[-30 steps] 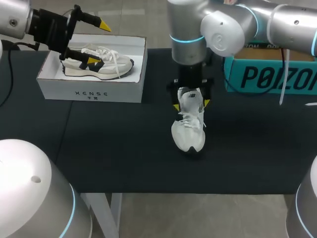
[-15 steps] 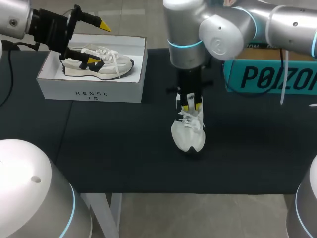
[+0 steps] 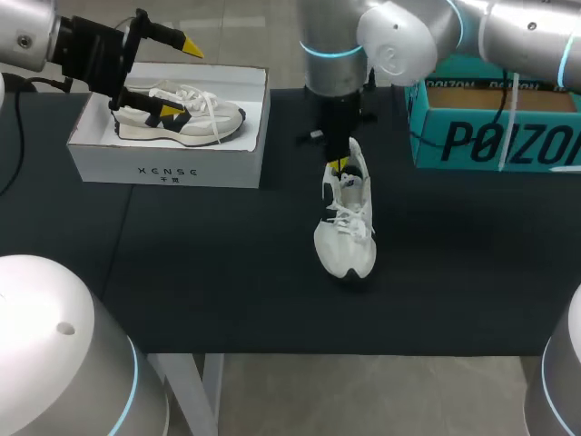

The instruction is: Take the shoe out of the shoebox, open the shoe tongue, remove and reinsert the insole, then place the shoe into the shoebox

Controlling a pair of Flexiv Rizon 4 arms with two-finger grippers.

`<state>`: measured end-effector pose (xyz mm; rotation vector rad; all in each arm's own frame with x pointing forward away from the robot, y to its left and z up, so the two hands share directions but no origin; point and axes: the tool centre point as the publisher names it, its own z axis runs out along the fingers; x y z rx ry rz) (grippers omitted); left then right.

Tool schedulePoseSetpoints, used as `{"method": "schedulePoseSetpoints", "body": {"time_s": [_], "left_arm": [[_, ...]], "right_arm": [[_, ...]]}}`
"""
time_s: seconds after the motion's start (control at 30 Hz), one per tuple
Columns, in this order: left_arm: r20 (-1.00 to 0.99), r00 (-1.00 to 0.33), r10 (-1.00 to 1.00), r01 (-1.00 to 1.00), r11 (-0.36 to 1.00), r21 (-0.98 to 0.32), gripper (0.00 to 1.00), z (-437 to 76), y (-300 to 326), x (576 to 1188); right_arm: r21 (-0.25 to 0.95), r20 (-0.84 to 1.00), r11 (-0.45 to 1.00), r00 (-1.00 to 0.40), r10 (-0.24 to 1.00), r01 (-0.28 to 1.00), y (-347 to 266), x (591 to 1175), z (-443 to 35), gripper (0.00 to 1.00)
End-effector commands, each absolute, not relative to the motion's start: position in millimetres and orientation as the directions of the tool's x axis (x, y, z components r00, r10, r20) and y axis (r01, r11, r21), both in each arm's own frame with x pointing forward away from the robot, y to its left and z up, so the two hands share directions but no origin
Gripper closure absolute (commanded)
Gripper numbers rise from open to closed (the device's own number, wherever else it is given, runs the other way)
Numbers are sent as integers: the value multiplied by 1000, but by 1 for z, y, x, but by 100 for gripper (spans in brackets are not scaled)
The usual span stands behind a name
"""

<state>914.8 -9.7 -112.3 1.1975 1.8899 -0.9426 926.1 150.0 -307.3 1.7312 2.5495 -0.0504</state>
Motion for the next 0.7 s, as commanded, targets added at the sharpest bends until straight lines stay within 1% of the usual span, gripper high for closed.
{"method": "schedulePoseSetpoints", "body": {"time_s": [0.03, 0.37, 0.4, 0.43, 0.47, 0.5, 0.53, 0.6, 0.63, 0.67, 0.7], "left_arm": [[-845, -329, 422, 928, 309, -207, 0, -112, -10, 914], [-845, -329, 422, 928, 309, -207, 0, -112, -10, 914], [-845, -329, 422, 928, 309, -207, 0, -112, -10, 914], [-845, -329, 422, 928, 309, -207, 0, -112, -10, 914], [-845, -329, 422, 928, 309, -207, 0, -112, -10, 914], [-845, -329, 422, 928, 309, -207, 0, -112, -10, 914], [-845, -329, 422, 928, 309, -207, 0, -112, -10, 914], [-845, -329, 422, 928, 309, -207, 0, -112, -10, 914], [-845, -329, 422, 928, 309, -207, 0, -112, -10, 914], [-845, -329, 422, 928, 309, -207, 0, -112, -10, 914], [-845, -329, 422, 928, 309, -207, 0, -112, -10, 914]], "right_arm": [[103, 92, 830, -836, 541, 548, 138, 915, -291, 100], [103, 92, 830, -836, 541, 548, 138, 915, -291, 100], [55, -35, 898, -898, 438, 436, 140, 922, -291, 100], [-98, -156, 927, -925, 346, 363, 142, 929, -292, 100], [-167, -188, 936, -942, 277, 309, 139, 935, -296, 100], [-141, -186, 958, -957, 221, 248, 135, 943, -296, 100], [-131, -176, 967, -965, 194, 218, 129, 950, -295, 100], [-184, -200, 968, -971, 133, 171, 120, 961, -291, 100], [-199, -200, 973, -976, 81, 121, 116, 968, -287, 92], [-221, -217, 970, -975, 54, 103, 113, 972, -285, 76], [-224, -219, 971, -975, 31, 81, 110, 976, -283, 69]]}}
